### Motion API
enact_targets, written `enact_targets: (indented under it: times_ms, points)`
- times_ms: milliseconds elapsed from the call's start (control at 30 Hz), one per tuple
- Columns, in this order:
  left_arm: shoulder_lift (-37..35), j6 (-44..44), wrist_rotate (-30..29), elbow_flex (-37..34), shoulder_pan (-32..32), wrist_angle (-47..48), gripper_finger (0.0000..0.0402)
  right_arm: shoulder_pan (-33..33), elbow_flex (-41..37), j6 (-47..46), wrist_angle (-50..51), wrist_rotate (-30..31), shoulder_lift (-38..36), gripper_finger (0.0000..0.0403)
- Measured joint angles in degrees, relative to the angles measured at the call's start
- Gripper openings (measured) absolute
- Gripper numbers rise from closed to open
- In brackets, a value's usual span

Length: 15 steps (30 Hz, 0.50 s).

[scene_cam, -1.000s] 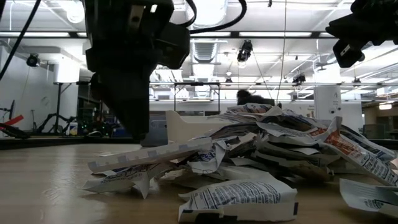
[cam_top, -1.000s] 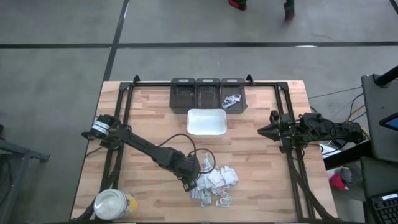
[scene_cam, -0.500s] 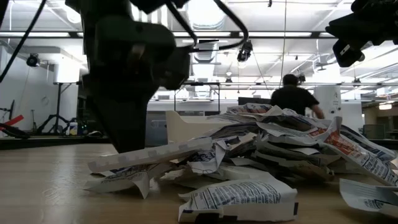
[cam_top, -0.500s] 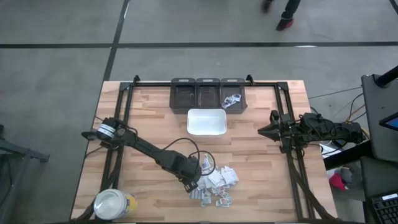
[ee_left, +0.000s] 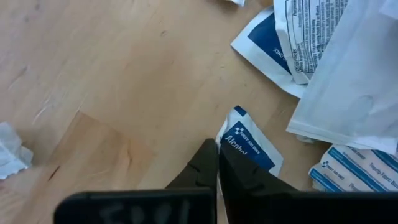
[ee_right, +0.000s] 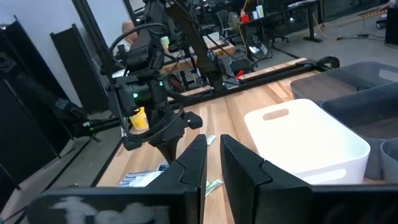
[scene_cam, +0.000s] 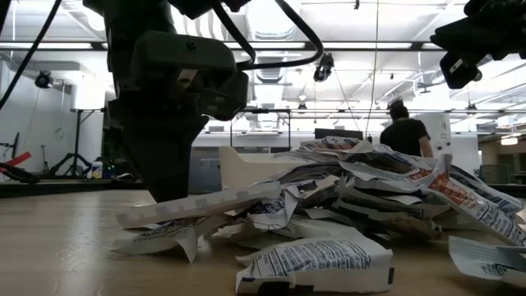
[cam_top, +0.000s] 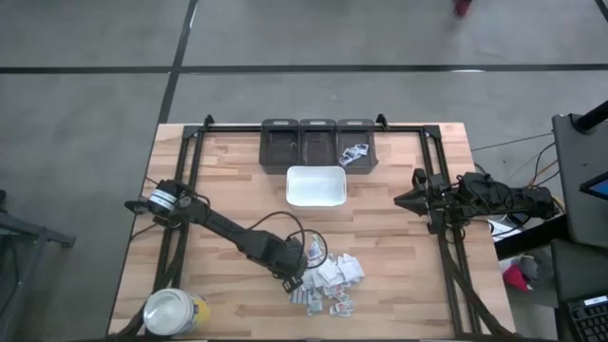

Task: Pick & Place First Aid Supplies
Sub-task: Put the white alcohol pad into the right black bin

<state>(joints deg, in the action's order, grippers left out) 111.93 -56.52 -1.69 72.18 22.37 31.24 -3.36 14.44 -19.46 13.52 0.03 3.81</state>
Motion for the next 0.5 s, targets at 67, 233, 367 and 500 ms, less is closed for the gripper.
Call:
enact_targets:
  times_ms: [67, 233, 367, 500]
  points:
    - [-0.16, -0.06, -0.35, -0.02, 0.02, 0.07, 0.0004, -0.01, 0.0, 0.0, 0.0, 0.0, 0.0, 0.0043]
    - [-2.53, 0.35, -3.4, -0.22, 0.11, 1.41, 0.0001, -0.02, 0.0, 0.0, 0.02, -0.02, 0.0, 0.0045]
    - [-6.87, 0.48, -8.19, 1.04, -0.14, 3.09, 0.0, 0.01, 0.02, -0.02, -0.06, -0.01, 0.04, 0.0043]
    - [-10.53, 2.31, -13.63, 3.52, -0.13, 3.0, 0.0, -0.02, 0.02, -0.02, -0.08, -0.06, 0.04, 0.0045]
